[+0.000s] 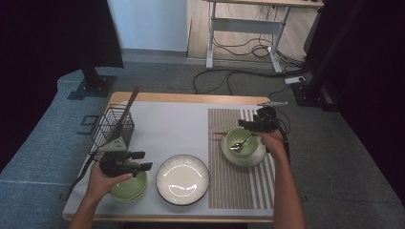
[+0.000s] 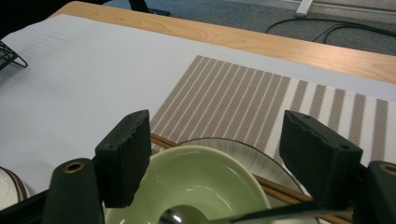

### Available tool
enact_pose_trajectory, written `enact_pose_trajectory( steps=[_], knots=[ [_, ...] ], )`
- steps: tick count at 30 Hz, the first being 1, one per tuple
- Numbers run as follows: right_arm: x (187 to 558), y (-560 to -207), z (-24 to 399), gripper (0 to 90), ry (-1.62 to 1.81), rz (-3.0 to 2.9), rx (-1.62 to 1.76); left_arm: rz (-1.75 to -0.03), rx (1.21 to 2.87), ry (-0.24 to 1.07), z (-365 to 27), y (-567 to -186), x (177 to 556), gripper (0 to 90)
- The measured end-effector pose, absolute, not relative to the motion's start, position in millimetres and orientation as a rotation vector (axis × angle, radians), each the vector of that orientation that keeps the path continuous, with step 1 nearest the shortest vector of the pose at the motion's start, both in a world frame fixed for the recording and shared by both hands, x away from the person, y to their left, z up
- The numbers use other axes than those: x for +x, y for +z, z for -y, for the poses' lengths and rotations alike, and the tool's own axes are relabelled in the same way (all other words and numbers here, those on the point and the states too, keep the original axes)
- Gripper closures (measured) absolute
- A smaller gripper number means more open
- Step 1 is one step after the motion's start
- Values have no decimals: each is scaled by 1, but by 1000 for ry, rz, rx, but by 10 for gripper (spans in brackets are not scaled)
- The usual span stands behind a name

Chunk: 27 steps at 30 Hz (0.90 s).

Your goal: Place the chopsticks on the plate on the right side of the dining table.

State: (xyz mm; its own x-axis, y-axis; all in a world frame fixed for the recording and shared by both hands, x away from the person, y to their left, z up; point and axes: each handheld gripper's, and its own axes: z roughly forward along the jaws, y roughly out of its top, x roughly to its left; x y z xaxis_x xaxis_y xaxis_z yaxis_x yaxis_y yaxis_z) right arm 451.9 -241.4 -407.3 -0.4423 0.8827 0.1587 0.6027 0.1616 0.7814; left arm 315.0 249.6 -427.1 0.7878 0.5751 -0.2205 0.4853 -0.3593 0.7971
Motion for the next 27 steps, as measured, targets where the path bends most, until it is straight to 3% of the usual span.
enact_pose_trajectory(
  steps=[27],
  knots=[
    [420,-418,283,253,1187,-2043,1436,-785,2023,92,-247,-430,316,391]
  ],
)
